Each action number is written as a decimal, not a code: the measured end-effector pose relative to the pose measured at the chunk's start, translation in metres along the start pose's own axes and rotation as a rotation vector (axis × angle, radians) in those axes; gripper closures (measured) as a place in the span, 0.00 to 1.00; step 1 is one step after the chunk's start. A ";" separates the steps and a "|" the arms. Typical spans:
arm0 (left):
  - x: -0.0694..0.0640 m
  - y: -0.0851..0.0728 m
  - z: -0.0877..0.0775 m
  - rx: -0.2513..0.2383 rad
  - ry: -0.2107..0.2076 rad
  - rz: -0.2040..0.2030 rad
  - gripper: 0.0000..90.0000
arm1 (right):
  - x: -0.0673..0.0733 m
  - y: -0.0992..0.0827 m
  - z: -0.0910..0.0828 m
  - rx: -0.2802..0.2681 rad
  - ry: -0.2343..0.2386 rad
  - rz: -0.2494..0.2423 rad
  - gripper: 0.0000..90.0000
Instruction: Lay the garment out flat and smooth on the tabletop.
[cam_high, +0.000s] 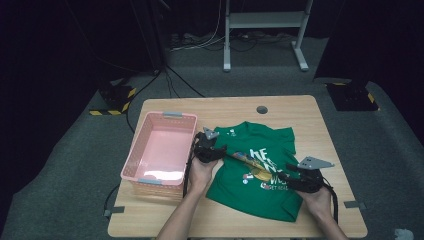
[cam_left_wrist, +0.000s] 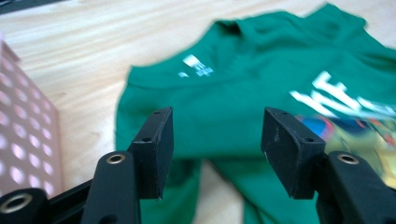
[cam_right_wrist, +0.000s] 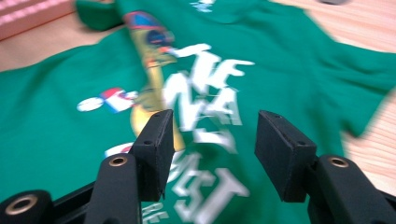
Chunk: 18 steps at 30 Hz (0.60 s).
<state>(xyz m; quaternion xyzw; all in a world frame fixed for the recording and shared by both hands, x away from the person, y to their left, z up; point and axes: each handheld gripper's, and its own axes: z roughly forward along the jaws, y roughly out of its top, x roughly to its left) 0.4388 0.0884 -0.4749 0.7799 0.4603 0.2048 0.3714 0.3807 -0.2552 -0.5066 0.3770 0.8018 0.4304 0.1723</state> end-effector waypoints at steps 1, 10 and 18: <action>-0.004 -0.004 0.000 0.008 -0.002 0.017 0.49 | -0.003 0.001 -0.001 0.000 -0.021 0.017 0.53; -0.024 -0.034 0.022 0.119 -0.026 0.041 0.53 | -0.028 0.006 0.021 0.062 -0.180 0.091 0.56; -0.026 -0.038 0.037 0.147 -0.023 0.032 0.64 | -0.028 0.014 0.045 0.105 -0.245 0.051 0.57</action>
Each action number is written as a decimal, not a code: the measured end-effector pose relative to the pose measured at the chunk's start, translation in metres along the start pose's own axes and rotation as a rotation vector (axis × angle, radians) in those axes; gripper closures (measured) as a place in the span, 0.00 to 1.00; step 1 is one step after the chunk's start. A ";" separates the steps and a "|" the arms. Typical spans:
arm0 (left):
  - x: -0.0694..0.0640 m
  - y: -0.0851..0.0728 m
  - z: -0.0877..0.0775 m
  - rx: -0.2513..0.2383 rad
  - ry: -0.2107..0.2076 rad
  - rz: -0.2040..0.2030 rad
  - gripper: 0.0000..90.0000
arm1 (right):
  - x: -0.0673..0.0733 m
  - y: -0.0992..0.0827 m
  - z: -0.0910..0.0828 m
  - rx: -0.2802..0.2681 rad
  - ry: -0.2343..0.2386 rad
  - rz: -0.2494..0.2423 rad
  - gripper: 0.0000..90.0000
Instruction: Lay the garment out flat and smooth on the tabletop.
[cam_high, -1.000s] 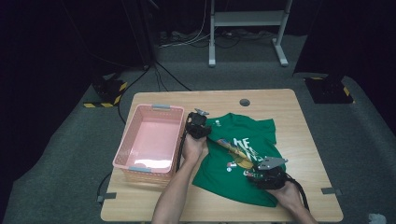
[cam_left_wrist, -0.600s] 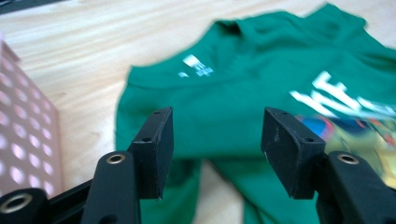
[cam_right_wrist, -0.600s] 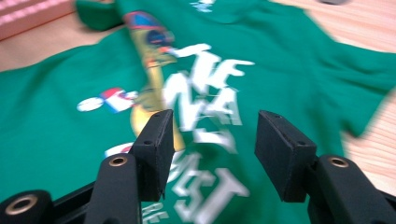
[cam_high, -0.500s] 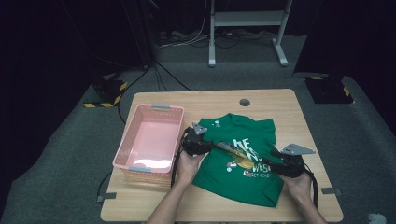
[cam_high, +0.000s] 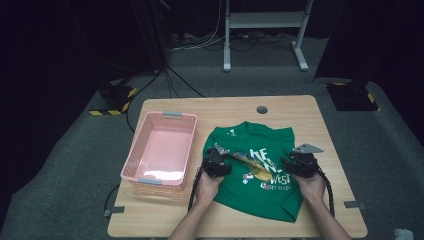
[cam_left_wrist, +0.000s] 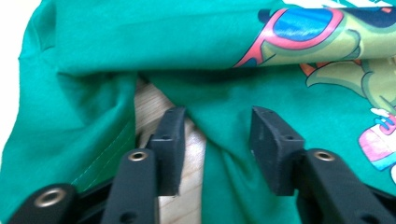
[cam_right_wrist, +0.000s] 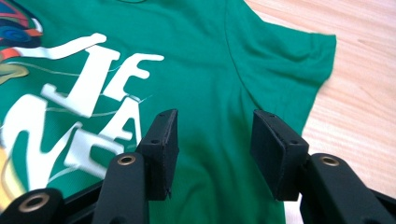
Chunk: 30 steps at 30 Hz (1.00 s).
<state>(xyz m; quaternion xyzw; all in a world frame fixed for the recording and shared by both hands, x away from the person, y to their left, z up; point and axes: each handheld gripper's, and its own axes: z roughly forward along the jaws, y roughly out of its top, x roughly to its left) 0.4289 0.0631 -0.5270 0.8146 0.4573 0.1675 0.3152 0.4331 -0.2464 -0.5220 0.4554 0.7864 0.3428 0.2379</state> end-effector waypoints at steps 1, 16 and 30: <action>-0.001 0.001 0.000 -0.003 -0.004 0.006 0.67 | 0.001 0.002 0.003 0.003 -0.004 -0.008 0.57; 0.001 -0.005 -0.008 0.024 -0.052 0.031 0.96 | -0.007 0.011 0.028 0.059 0.010 -0.011 0.91; 0.003 -0.046 -0.048 0.002 -0.075 -0.045 0.84 | -0.021 0.022 0.028 0.063 -0.047 0.034 0.85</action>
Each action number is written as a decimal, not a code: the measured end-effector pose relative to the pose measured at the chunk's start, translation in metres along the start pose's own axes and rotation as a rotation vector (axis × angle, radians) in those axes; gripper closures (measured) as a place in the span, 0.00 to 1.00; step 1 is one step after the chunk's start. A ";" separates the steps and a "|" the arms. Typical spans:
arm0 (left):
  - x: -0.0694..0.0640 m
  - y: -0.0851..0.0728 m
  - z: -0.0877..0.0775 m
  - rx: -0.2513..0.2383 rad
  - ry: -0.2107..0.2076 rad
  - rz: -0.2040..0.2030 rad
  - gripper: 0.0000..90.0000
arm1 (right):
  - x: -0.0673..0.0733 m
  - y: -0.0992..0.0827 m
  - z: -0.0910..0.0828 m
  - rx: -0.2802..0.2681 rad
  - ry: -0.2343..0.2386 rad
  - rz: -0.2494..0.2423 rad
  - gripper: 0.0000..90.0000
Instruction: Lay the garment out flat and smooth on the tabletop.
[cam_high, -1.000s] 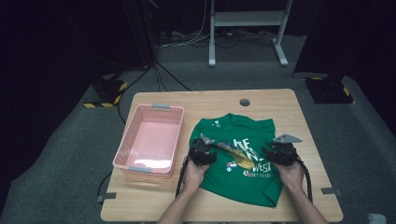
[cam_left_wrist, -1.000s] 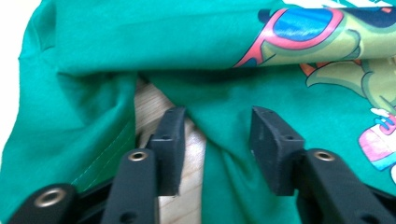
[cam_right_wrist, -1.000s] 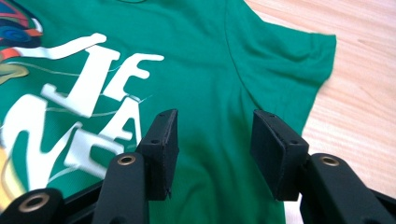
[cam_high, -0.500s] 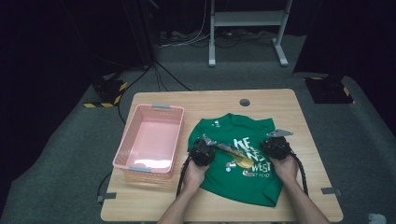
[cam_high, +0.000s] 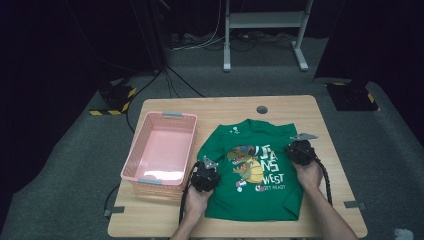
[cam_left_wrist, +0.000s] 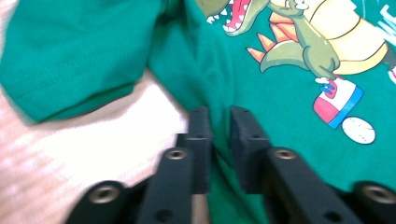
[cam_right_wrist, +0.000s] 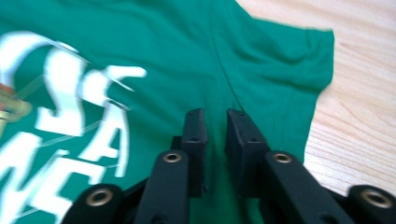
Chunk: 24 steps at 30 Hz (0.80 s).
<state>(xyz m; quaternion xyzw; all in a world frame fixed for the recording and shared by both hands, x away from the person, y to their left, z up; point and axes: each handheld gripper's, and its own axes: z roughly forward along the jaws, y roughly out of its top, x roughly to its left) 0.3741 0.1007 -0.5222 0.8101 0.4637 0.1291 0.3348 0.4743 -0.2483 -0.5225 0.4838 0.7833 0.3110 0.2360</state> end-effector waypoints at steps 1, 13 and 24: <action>0.000 0.000 -0.002 -0.011 -0.005 -0.007 0.78 | 0.002 0.000 -0.004 -0.011 0.012 -0.002 0.83; -0.013 0.014 0.018 -0.025 0.053 0.048 0.44 | 0.012 -0.024 -0.026 0.017 0.088 -0.034 0.67; -0.002 0.032 0.037 0.012 0.088 0.038 0.38 | 0.008 -0.029 -0.017 0.012 0.082 -0.007 0.59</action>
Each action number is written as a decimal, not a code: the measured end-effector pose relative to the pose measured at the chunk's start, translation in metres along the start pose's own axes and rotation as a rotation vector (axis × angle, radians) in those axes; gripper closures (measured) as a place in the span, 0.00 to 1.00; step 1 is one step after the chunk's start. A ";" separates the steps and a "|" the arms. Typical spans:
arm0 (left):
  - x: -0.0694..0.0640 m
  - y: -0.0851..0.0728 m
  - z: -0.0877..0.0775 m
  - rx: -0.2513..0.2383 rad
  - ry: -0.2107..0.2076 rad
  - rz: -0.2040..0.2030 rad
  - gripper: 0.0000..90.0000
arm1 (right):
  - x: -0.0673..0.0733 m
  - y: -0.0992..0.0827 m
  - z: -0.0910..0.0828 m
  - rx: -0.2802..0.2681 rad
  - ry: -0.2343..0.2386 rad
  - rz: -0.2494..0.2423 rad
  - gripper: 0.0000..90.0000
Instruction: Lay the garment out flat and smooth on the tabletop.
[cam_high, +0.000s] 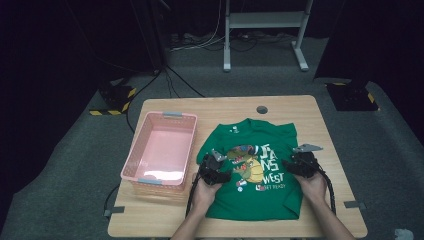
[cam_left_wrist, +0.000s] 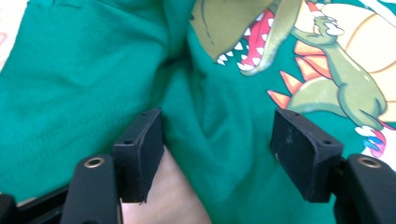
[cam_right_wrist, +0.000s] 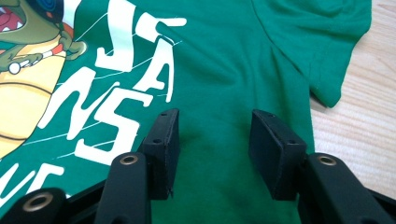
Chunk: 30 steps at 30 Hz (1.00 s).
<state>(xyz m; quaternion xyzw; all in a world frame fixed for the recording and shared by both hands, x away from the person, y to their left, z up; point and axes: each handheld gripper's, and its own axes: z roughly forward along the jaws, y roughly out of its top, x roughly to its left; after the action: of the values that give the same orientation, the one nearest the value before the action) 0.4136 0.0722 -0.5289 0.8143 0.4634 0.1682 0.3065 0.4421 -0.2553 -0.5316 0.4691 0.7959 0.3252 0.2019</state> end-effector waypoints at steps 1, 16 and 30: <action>0.001 0.002 0.001 0.008 0.003 -0.007 0.38 | 0.000 0.002 0.001 0.005 -0.004 0.004 0.58; -0.014 0.000 -0.002 0.019 -0.008 0.028 0.32 | 0.011 -0.007 -0.015 0.013 0.015 -0.027 0.52; -0.015 0.002 -0.015 0.002 -0.006 0.018 0.30 | 0.018 -0.008 -0.020 -0.029 0.069 0.010 0.50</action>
<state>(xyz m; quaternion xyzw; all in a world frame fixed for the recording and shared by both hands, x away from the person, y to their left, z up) 0.3989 0.0640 -0.5167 0.8193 0.4553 0.1682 0.3053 0.4162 -0.2492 -0.5241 0.4586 0.7953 0.3536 0.1793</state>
